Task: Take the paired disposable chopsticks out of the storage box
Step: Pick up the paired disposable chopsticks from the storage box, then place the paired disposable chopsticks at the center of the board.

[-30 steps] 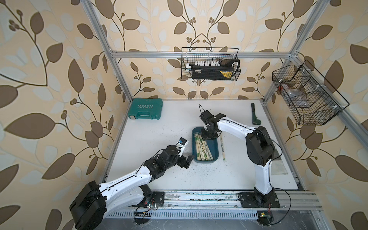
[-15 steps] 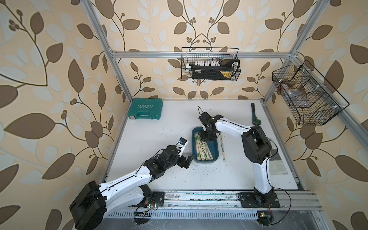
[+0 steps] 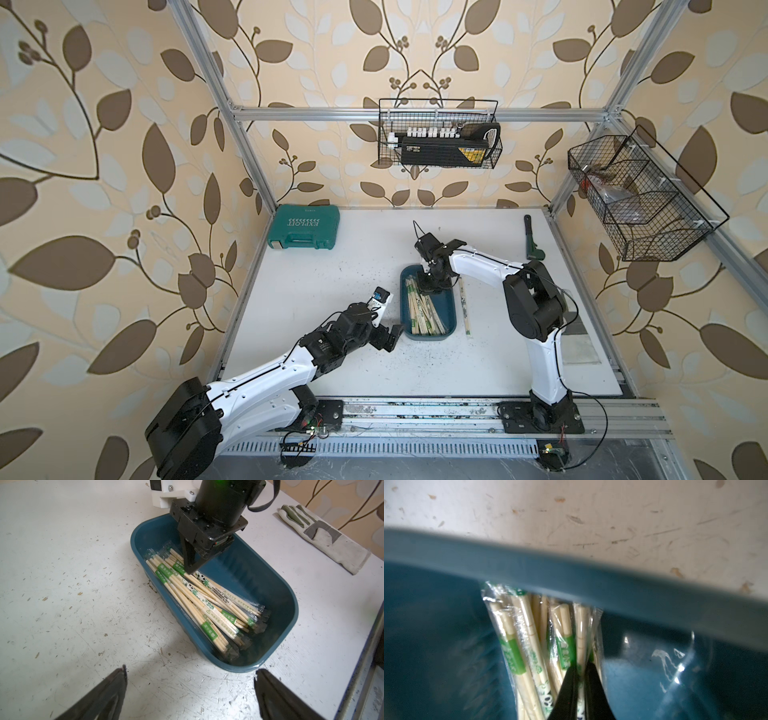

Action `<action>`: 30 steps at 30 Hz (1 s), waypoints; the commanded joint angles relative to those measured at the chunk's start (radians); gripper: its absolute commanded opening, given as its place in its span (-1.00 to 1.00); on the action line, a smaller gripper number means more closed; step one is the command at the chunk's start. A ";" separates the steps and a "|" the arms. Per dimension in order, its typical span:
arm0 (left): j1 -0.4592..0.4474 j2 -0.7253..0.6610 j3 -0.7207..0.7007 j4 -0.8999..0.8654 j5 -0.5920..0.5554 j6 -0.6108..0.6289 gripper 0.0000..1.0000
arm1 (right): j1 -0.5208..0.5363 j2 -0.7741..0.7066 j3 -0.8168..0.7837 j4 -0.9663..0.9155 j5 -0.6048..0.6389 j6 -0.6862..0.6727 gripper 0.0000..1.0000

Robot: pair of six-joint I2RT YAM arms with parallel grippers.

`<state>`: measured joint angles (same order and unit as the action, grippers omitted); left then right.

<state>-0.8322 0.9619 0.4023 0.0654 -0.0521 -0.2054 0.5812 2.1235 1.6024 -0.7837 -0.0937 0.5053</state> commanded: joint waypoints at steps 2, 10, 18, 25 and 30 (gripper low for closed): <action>-0.004 -0.013 0.039 -0.004 -0.019 0.022 0.98 | -0.001 -0.006 -0.014 -0.011 0.018 0.000 -0.84; -0.004 -0.005 0.041 -0.003 -0.018 0.023 0.98 | 0.000 -0.110 -0.019 -0.051 0.026 -0.007 -0.84; -0.004 -0.011 0.040 -0.001 -0.012 0.023 0.98 | -0.004 -0.217 -0.021 -0.081 0.034 -0.011 -0.87; -0.005 -0.064 0.013 0.018 0.001 0.030 0.98 | -0.072 -0.339 -0.042 -0.101 0.031 -0.027 -0.88; -0.005 -0.091 -0.002 0.025 -0.004 0.034 0.98 | -0.155 -0.394 -0.061 -0.148 0.046 -0.062 -0.88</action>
<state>-0.8322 0.8883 0.4019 0.0715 -0.0502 -0.1989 0.4606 1.7596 1.5726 -0.8780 -0.0711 0.4763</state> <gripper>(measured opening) 0.989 0.062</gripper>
